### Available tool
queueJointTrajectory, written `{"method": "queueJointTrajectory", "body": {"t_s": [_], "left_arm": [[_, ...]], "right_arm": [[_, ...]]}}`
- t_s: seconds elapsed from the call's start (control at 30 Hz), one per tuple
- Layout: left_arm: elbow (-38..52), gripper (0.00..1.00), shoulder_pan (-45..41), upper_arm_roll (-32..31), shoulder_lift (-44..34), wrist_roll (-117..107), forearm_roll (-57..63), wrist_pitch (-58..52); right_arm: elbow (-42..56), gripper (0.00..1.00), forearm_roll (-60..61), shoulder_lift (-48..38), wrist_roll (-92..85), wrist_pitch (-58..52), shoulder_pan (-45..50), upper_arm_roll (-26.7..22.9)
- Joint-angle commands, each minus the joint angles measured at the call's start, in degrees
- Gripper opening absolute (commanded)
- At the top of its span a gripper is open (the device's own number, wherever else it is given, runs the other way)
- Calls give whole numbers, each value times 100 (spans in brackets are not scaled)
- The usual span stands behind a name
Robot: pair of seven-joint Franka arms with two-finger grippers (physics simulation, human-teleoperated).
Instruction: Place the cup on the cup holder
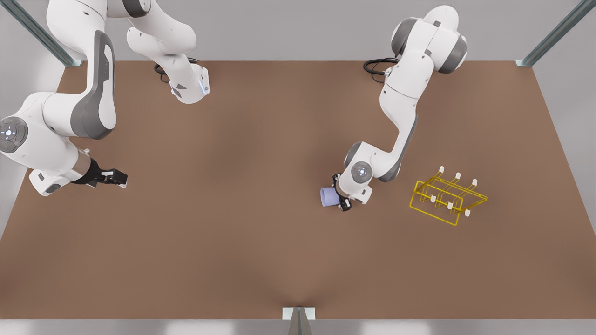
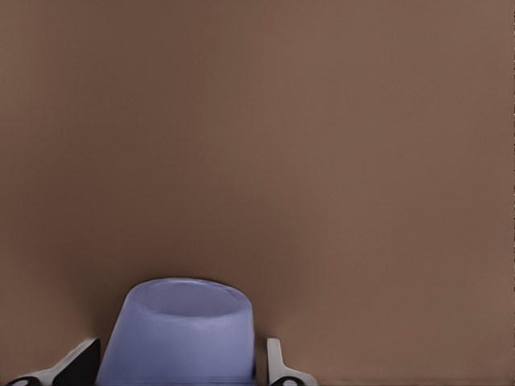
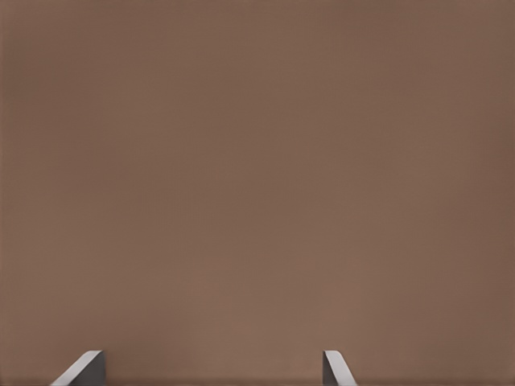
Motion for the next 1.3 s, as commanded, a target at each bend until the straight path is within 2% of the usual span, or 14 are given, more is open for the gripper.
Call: {"method": "queueJointTrajectory", "body": {"t_s": [0.0,0.07,0.13,0.17,0.3,0.37,0.47,0.6,0.67,0.8,0.97,1.03,1.17,1.27], "left_arm": [[28,100,-6,0,36,-312,17,10],[28,100,-15,0,45,-312,17,10],[28,71,-67,0,36,-339,17,10],[28,68,-67,0,-7,-365,17,-7],[-60,68,20,0,-701,-312,-18,-551],[906,68,231,79,-649,-312,8,-2045],[1583,69,223,430,-702,-374,1889,-3540],[1645,69,-2720,4173,-219,338,2223,-3848],[1636,69,-3609,5299,150,795,2215,-3866],[1355,69,-4699,6793,1011,1577,2259,-3954],[1118,69,-4840,7382,2163,2122,2329,-3848],[828,69,-4813,7382,2295,2114,2829,-3804],[168,69,-4813,7374,2401,2114,2988,-2732],[177,69,-4813,7312,2418,2096,2988,-2723]], "right_arm": [[3,100,4,-6,-51,-3,-2,-4],[3,100,4,-6,-51,-3,-2,-4],[3,100,4,-6,-51,-3,6,-4],[3,100,13,-6,-51,-3,6,-4],[3,100,13,-6,-42,-3,6,-4],[3,100,13,-6,-51,-3,-2,-4],[3,100,13,-6,-51,-3,-2,-4],[3,100,13,-6,-51,-3,-2,-4],[3,100,13,-6,-51,-3,-2,-4],[3,100,13,-6,-51,-3,-2,-4],[3,100,13,29,-51,-3,-2,-4],[3,100,13,30,-51,-3,-2,-4],[3,100,13,30,-51,-3,-2,-4],[3,100,13,30,-51,-3,-2,-4]]}}
